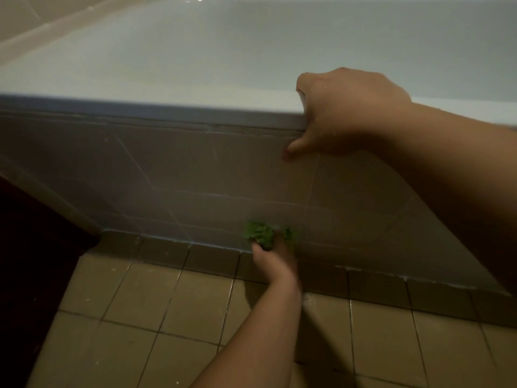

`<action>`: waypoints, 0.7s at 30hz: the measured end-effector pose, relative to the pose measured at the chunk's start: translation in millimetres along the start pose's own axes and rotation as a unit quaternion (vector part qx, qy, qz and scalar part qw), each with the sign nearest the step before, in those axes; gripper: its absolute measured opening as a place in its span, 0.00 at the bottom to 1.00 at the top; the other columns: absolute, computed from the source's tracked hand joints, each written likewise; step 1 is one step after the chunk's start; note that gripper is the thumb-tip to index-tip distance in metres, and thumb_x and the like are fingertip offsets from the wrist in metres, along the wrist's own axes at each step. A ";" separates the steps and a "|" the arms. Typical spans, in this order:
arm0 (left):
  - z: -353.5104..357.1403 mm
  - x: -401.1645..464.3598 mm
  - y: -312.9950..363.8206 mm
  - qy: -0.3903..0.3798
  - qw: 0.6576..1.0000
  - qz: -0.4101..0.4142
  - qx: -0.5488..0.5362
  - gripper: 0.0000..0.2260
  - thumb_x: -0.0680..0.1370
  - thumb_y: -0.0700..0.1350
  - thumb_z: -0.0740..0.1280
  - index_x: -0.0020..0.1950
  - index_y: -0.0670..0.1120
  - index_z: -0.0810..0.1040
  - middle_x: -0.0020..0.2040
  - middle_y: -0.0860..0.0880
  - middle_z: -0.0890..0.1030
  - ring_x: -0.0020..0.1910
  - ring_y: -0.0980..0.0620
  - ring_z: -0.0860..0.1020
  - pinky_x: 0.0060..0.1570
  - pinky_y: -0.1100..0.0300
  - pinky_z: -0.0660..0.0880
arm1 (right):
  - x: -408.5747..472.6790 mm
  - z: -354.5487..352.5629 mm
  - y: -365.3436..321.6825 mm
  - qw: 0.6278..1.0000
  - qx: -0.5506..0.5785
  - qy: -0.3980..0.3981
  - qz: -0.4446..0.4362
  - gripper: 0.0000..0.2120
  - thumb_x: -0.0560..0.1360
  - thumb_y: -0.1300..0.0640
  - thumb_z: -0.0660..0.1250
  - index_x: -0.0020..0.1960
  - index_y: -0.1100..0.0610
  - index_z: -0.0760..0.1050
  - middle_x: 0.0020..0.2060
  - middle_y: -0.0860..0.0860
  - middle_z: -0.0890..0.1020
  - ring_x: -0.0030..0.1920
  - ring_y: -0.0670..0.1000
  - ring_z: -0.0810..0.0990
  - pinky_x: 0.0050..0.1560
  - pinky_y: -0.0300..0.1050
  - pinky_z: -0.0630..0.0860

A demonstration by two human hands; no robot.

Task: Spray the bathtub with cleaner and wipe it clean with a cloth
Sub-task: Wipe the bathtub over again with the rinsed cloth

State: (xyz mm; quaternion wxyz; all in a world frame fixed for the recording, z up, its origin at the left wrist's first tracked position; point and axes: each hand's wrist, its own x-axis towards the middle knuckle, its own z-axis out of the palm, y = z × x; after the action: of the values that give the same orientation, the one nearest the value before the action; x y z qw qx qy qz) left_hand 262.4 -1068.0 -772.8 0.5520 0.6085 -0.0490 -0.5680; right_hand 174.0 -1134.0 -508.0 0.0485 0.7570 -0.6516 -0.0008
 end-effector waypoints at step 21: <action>26.8 -65.0 83.6 0.090 0.978 0.184 0.028 0.28 0.79 0.49 0.74 0.77 0.48 0.72 0.69 0.51 0.78 0.67 0.50 0.77 0.65 0.59 0.71 | -31.5 -10.4 53.9 0.998 0.031 -0.047 0.017 0.31 0.64 0.27 0.74 0.43 0.49 0.63 0.40 0.51 0.73 0.41 0.56 0.73 0.38 0.52 0.71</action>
State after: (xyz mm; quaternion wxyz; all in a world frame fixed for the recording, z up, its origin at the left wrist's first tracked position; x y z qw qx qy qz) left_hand 267.1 -1072.1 -663.8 0.6323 0.6526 -0.1259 -0.3980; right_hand 116.8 -1110.0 -495.6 -0.0054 0.7459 -0.6659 -0.0149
